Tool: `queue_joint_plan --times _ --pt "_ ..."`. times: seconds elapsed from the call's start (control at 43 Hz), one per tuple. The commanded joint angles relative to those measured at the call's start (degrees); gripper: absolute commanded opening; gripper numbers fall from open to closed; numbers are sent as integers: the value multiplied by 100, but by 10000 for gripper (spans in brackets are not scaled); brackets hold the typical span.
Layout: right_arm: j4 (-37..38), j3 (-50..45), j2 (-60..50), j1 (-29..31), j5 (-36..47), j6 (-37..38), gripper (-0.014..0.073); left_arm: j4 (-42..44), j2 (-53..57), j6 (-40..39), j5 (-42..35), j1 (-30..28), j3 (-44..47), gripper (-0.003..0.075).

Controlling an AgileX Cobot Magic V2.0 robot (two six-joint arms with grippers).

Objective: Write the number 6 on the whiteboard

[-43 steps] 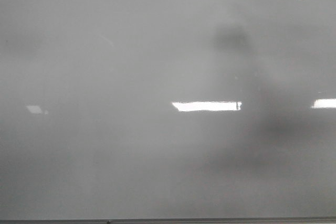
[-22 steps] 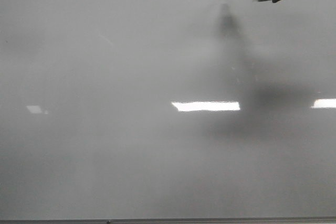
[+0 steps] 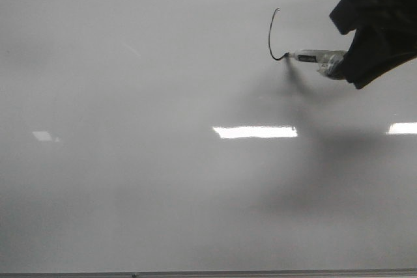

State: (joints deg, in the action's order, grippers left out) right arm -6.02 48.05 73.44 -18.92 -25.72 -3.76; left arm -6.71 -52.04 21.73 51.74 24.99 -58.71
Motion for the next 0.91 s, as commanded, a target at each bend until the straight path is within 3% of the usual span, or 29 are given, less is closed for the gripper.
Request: queue_joint_plan --times 0.0,0.302,0.488,0.65,0.883 --pt "86 216 -266 93 593 -42 -59 -101 35 -57 -408 -19 -133 459" --pt "60 529 244 -221 554 -42 -59 -101 35 -57 -435 -19 -133 459" --pt "54 565 -196 -230 258 -42 -59 -101 35 -57 -467 -19 -133 459" --pt "53 565 -1059 -698 -742 -517 -59 -161 35 170 -653 -19 -133 459" --pt "48 565 -1980 -1478 -2551 -1947 -59 -1323 -29 1729 -636 223 -145 459"
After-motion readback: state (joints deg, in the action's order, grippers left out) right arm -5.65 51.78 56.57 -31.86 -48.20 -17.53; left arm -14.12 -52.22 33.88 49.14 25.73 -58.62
